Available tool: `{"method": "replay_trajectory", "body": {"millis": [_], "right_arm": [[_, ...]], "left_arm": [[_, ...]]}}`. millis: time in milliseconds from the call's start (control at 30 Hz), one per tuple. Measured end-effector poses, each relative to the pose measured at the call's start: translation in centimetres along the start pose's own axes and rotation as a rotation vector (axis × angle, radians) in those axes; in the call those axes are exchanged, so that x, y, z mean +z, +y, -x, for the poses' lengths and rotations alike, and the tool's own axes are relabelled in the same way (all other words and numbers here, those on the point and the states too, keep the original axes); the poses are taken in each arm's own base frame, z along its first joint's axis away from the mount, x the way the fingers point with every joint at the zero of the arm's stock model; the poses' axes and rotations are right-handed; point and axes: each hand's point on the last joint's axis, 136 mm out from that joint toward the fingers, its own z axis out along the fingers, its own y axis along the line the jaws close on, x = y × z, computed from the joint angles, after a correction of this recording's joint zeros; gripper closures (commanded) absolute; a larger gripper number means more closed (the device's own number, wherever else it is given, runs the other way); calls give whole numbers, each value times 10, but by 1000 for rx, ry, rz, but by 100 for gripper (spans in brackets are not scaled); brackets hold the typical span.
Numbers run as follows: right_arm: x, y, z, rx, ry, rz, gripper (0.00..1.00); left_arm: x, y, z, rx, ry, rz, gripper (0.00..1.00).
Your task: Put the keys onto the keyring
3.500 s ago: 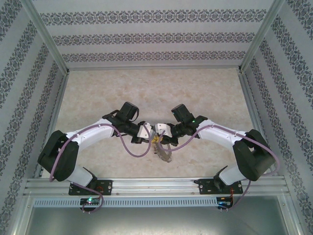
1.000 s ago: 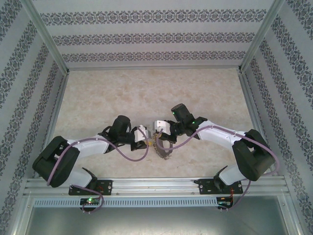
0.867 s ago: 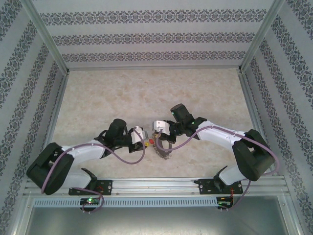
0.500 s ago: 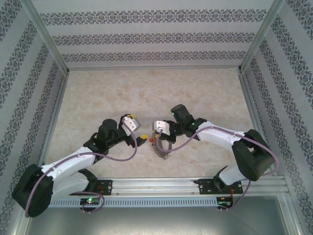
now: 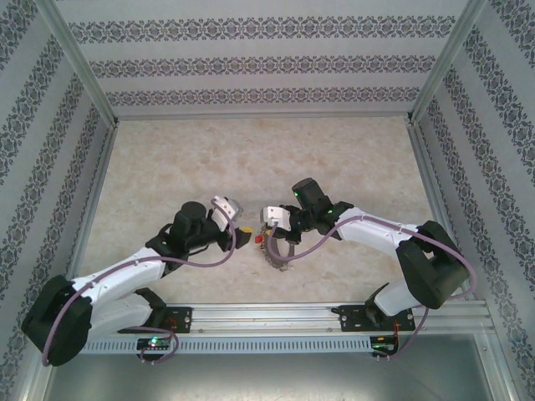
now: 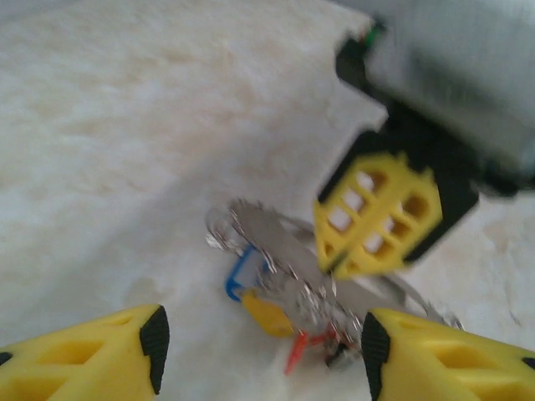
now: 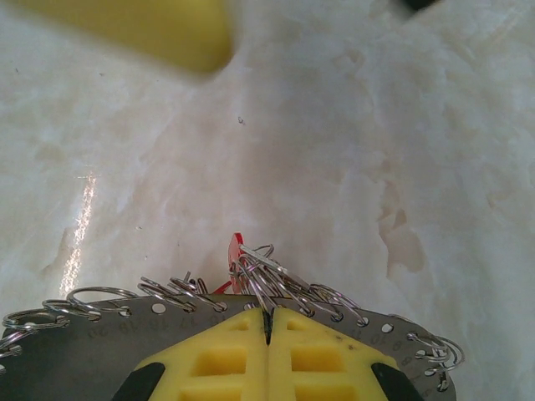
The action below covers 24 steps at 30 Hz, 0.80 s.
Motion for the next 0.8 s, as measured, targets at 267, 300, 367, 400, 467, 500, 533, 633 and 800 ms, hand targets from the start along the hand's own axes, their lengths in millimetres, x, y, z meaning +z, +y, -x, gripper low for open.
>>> {"method": "replay_trajectory", "body": {"millis": [267, 300, 367, 400, 467, 500, 533, 633, 800], "right_arm": [[2, 2, -4, -3, 12, 9, 100], [2, 2, -5, -1, 17, 13, 100], [2, 3, -8, 2, 28, 15, 100], [2, 4, -9, 2, 31, 16, 100], [2, 3, -10, 2, 37, 15, 100], [2, 3, -10, 1, 39, 14, 100], [2, 4, -10, -1, 41, 15, 100], [2, 4, -11, -3, 45, 17, 100], [2, 4, -11, 0, 47, 19, 100]], "left_arm": [[30, -26, -46, 69, 118, -123, 53], [31, -25, -46, 74, 100, -115, 53], [31, -23, -48, 81, 75, -103, 60], [32, -23, -48, 86, 68, -97, 65], [33, -23, -44, 102, 49, -96, 68], [33, -25, -41, 112, 37, -97, 68], [33, -25, -39, 123, 29, -98, 68], [35, -28, -32, 155, 15, -104, 68], [36, -29, -20, 199, -11, -109, 66]]}}
